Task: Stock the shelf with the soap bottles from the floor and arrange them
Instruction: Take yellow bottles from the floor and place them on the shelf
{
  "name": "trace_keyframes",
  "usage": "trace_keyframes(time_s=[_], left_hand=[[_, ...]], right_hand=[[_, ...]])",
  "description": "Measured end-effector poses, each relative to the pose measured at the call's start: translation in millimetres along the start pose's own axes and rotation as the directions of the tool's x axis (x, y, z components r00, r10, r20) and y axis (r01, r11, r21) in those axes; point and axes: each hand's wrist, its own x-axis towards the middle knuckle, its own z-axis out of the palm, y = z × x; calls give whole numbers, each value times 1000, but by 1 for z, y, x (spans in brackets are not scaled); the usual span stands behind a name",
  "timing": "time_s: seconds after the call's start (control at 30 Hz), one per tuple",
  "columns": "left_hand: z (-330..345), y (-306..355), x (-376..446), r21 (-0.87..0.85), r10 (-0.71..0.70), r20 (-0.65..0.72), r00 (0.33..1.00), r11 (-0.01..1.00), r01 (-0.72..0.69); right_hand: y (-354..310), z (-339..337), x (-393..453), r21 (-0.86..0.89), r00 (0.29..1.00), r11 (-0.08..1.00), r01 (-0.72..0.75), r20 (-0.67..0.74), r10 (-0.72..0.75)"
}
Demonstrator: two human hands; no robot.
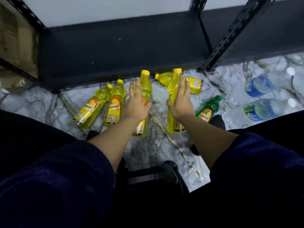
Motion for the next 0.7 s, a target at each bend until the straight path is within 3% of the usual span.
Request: trace_keyframes(time_s=[0.17,0.33,0.5,0.7], left_hand=[[-63,56,-32,-156,139,-208,968,972,-173],[-155,123,-61,-167,236,-455,858,924,-343],[-262,186,-82,-11,403,-660,634,839,-545],[-384,263,-89,102,463,-807,368,722,-684]], right_hand=[[-45,-58,-19,140,969,979,150,-218,-117],[-120,-141,-33,195,886,932,306,-417,-204],[-199,-255,-37,100,702,860,501,-628,-336],[-296,-384,-33,-30,419,702,712,-784,-459]])
